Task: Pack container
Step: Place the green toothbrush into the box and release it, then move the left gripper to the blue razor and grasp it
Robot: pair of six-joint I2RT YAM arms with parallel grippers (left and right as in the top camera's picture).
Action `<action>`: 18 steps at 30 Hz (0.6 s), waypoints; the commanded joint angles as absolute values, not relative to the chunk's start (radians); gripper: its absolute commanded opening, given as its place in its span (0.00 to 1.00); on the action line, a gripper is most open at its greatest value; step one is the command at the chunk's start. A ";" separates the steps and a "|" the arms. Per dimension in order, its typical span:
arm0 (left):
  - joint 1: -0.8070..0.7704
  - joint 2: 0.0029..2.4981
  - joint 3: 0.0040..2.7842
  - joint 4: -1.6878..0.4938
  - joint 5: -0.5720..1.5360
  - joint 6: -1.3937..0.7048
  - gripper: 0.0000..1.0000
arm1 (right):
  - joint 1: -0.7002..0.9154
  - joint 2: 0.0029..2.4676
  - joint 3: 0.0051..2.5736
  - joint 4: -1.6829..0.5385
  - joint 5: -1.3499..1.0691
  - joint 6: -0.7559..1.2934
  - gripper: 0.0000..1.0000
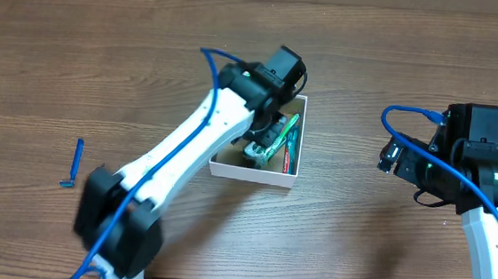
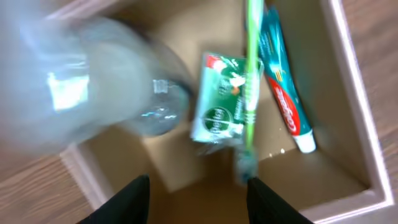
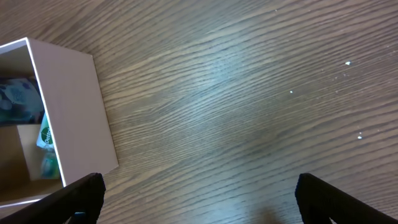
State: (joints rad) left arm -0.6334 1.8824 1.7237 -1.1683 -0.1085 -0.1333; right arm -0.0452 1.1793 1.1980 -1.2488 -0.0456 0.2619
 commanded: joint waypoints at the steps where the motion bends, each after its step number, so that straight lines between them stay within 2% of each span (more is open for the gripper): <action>1: -0.606 1.579 1.782 -1.195 -0.354 -0.300 0.58 | -0.045 1.175 1.198 -1.242 -0.047 0.260 1.00; 3: -0.512 1.438 1.782 -1.244 -0.458 -0.368 0.65 | -0.045 1.175 1.198 -1.239 -0.047 0.260 1.00; 5: -0.348 1.374 1.781 -1.295 -0.458 -0.368 0.70 | -0.045 1.175 1.198 -1.239 -0.047 0.260 1.00; 7: -0.144 1.376 1.774 -1.341 -0.420 -0.366 0.82 | -0.045 1.175 1.198 -1.239 -0.047 0.260 1.00; 9: 0.062 1.405 1.720 -1.335 -0.331 -0.359 0.85 | -0.045 1.175 1.198 -1.239 -0.047 0.260 1.00; 11: 0.198 1.453 1.646 -1.322 -0.288 -0.360 0.86 | -0.045 1.175 1.198 -1.239 -0.047 0.261 1.00; 12: 0.302 1.522 1.531 -1.272 -0.279 -0.363 0.88 | -0.045 1.175 1.198 -1.240 -0.047 0.261 1.00; 18: 0.454 1.765 1.340 -1.082 -0.278 -0.319 0.91 | -0.045 1.175 1.198 -1.240 -0.047 0.260 1.00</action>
